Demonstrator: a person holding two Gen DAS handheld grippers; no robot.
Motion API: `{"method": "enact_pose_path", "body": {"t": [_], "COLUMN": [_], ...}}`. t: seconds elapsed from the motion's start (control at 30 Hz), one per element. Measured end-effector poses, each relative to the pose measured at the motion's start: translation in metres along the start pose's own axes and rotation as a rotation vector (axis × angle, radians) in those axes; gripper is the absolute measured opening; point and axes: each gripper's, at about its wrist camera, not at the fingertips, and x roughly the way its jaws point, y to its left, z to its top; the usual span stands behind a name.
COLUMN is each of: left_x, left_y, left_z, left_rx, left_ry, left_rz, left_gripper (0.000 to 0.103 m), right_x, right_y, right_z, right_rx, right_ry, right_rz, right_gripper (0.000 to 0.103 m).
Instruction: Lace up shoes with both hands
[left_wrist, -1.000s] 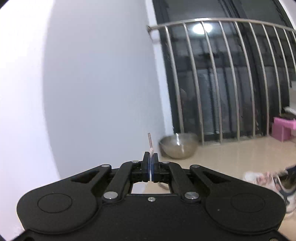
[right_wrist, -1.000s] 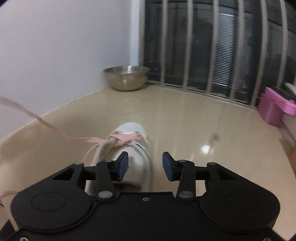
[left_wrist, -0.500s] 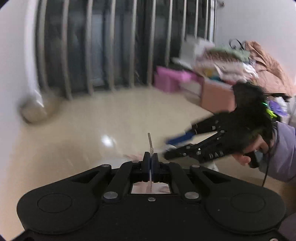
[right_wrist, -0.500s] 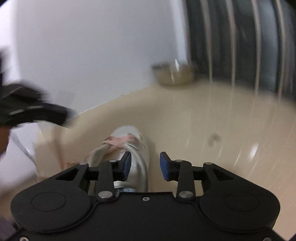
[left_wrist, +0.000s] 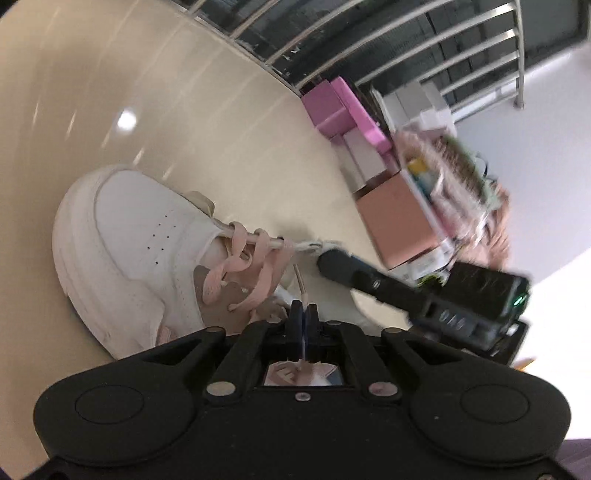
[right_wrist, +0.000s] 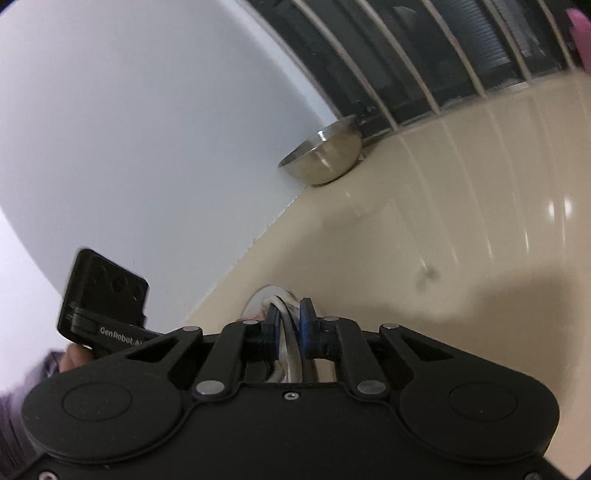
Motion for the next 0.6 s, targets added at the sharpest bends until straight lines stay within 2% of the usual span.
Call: {"method": "enact_pose_path", "body": {"t": [0.1,0.3,0.43,0.6], "left_x": [0.005,0.019,0.02,0.027], "left_y": [-0.008,-0.001,-0.003,0.003], "left_z": [0.016,0.037,0.044,0.053], "left_rx": [0.031,0.075,0.161,0.125], "left_ry": [0.081,0.215,0.264,0.292], "left_rz": [0.032,-0.012,-0.01,-0.028], "left_gripper": [0.003,0.003,0.003,0.003], "right_x": [0.002,0.011,0.012,0.009], "right_y": [-0.008,-0.025,-0.03,-0.028], "right_z": [0.001,0.002,0.0,-0.002], "right_rx": [0.085,0.241,0.306,0.321], "right_ry": [-0.001,-0.001,-0.009,-0.012], "right_rz": [0.011,0.047,0.067,0.073], "right_gripper": [0.011,0.012,0.012,0.012]}}
